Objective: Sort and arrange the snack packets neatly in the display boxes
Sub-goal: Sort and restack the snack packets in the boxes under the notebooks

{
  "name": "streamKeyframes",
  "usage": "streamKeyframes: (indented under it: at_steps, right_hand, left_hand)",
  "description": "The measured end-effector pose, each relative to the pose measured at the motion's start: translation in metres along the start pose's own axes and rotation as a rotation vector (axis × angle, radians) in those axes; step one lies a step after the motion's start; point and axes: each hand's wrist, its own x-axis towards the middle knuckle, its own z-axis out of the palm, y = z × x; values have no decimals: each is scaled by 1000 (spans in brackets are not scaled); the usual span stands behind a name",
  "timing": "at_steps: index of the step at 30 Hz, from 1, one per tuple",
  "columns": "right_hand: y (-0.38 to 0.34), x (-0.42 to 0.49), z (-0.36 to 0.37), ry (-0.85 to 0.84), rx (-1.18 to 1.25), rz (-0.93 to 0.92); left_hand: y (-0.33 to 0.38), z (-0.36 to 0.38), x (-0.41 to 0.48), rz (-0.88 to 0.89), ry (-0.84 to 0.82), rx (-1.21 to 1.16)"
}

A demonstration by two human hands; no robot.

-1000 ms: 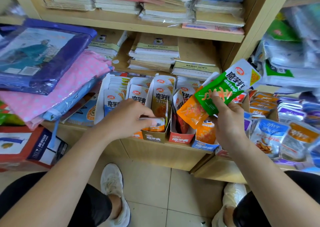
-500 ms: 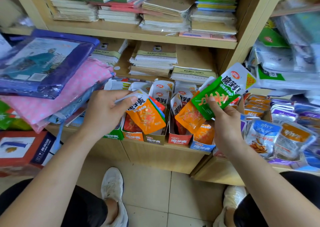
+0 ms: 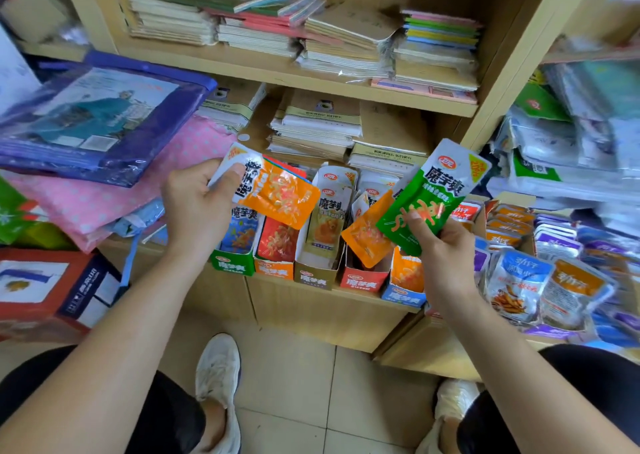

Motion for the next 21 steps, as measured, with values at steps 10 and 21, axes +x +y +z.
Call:
streamKeyframes:
  at_steps: [10,21]
  right_hand:
    - [-13,-14,25,-30,62,67]
    - [-30,19,121,-27,-316,-269]
  left_hand:
    - [-2,-22,7,-139,136,-174]
    - [-23,-63,14,-131,313,-141]
